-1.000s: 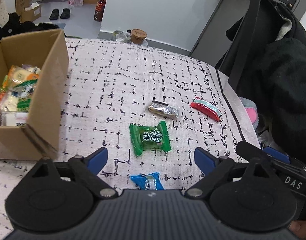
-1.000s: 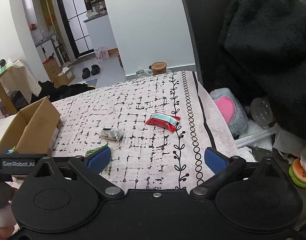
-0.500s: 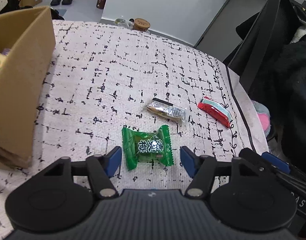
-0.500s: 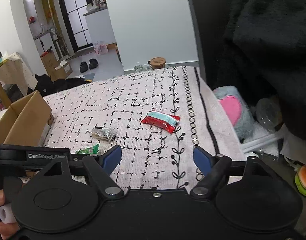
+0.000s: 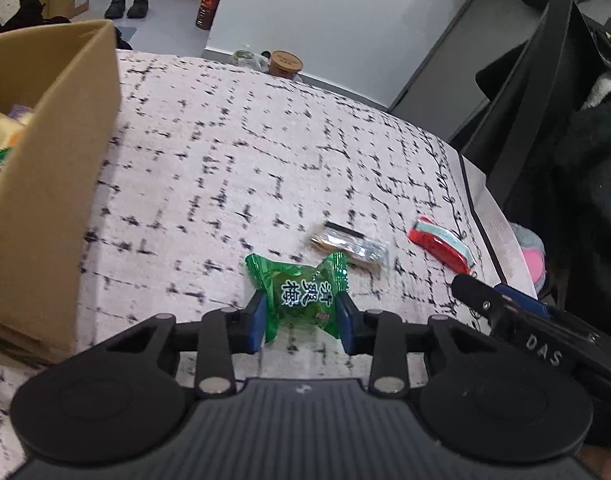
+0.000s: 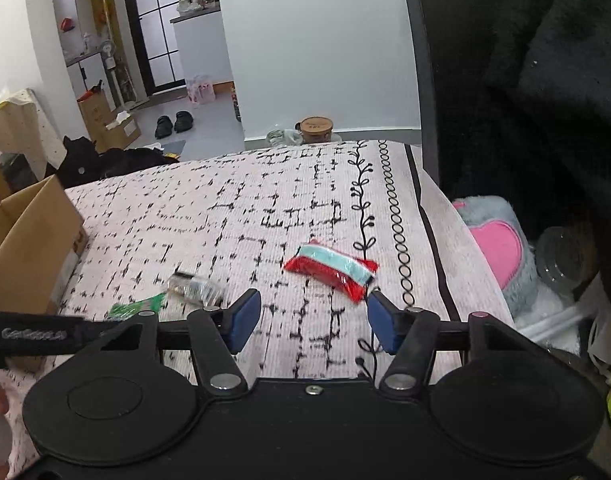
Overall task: Organize snacks
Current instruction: 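Grasp the green candy with the left tool while the right tool grasps the red-white bar, then carry the green candy and red-white bar over the cardboard box, then open both tools to drop the green candy and red-white bar into the box, then move both tools back over the blue candy and clear-wrapped bar, then grasp the blue candy with the left tool while the right tool grasps the clear-wrapped bar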
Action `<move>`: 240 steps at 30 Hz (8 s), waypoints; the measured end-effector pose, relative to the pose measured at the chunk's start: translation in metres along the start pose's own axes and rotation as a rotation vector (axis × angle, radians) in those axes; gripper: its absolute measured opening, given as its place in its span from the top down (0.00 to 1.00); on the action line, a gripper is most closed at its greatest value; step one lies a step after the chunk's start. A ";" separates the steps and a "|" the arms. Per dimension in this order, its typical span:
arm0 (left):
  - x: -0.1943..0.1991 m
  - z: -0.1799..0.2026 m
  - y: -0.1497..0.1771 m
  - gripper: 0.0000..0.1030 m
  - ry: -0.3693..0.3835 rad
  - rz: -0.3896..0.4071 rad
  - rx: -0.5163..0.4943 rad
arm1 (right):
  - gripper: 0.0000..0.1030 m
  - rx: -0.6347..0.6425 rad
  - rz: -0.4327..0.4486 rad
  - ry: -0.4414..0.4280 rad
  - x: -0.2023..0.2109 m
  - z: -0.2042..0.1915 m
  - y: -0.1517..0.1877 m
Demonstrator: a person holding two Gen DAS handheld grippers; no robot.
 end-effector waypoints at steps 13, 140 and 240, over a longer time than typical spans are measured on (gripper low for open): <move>0.014 -0.017 -0.024 0.66 -0.038 0.034 -0.025 | 0.43 0.033 0.052 0.004 -0.028 -0.008 -0.019; 0.129 -0.144 -0.126 0.29 -0.240 0.276 0.046 | 0.49 -0.076 0.103 -0.313 0.008 -0.179 -0.073; 0.031 0.010 0.058 0.71 -0.058 -0.083 -0.075 | 0.00 -0.128 -0.022 -0.127 0.074 -0.011 0.028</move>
Point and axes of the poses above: each gripper's, at about its wrist camera, not at the fingertips, and x roughly against the way its jaws point, z to its right, y to its underside, the point moved 6 cm from there along -x, roughly the way its jaws point, and after that the axes turned 11 degrees about z, right-handed, at the moved point
